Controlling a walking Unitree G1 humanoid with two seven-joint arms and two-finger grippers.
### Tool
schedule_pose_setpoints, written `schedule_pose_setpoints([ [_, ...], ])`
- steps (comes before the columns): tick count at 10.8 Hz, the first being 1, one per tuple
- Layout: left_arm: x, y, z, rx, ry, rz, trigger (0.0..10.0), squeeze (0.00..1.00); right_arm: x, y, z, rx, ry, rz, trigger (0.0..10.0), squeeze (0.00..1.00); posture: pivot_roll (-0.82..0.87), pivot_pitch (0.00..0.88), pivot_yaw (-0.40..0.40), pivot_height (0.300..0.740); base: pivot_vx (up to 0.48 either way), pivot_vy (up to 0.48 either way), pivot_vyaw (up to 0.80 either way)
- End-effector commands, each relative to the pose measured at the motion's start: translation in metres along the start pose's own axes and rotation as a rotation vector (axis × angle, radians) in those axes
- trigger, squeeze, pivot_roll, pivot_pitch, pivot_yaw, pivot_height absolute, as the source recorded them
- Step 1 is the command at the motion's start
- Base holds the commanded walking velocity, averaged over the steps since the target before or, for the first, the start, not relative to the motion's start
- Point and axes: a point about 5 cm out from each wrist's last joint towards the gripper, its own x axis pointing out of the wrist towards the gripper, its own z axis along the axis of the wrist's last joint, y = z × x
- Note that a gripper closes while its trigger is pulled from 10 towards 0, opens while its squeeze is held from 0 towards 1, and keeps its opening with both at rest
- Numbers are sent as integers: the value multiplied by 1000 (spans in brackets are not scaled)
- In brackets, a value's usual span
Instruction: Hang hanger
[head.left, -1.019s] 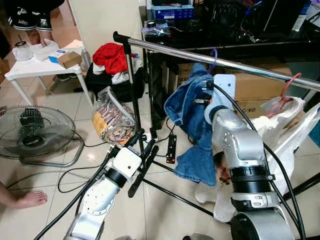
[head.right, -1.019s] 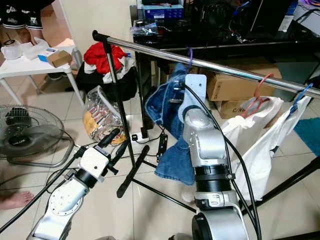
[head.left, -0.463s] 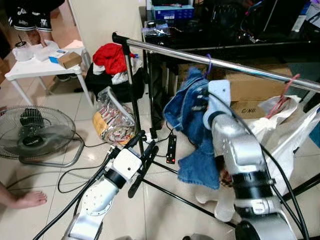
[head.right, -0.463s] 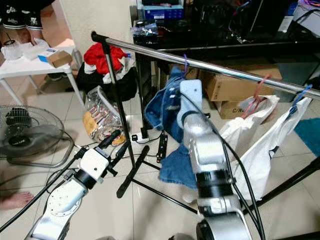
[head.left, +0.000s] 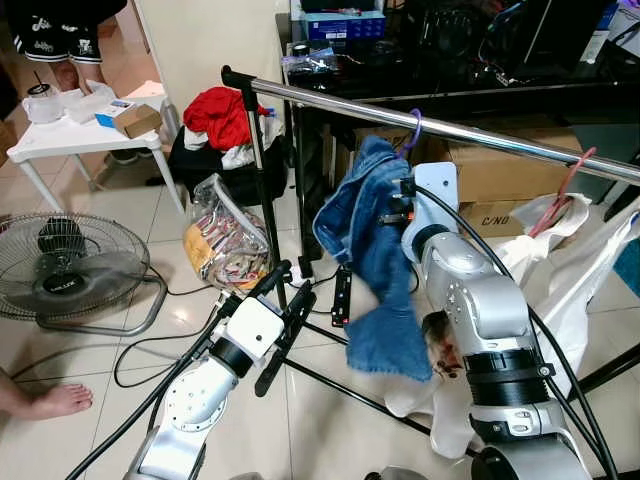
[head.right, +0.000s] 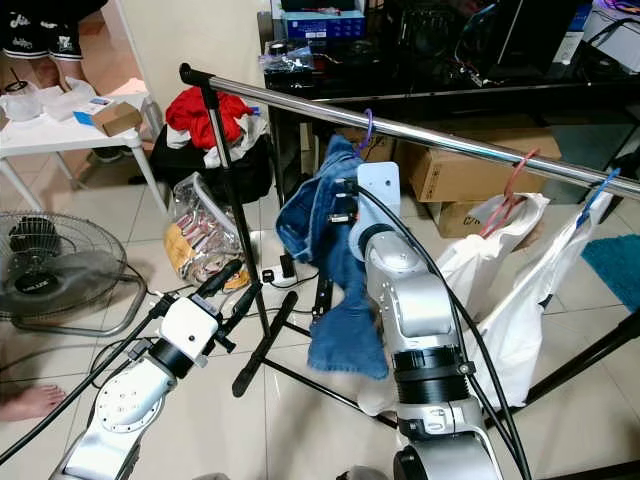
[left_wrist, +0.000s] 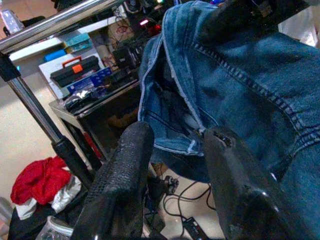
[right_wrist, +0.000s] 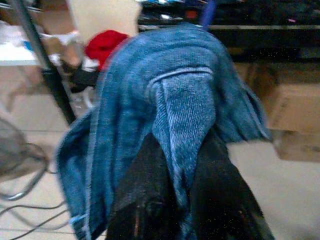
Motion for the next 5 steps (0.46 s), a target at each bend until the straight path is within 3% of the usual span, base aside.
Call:
schedule_pose_setpoints([
  [1, 1, 1, 3, 9, -13, -2, 10000, 0, -2, 5, 2, -11, -20, 44, 10000, 1000, -1, 0, 8, 740, 0, 0, 0],
  [2, 0, 2, 2, 9, -13, 3, 10000, 0, -6, 6, 2, -6, -35, 93, 10000, 0, 2, 0, 10, 740, 0, 0, 0],
  [5, -3, 5, 1, -1, -9, 26, 10000, 0, -21, -10, -2, 33, -50, 123, 10000, 0, -4, 0, 12, 740, 0, 0, 0],
])
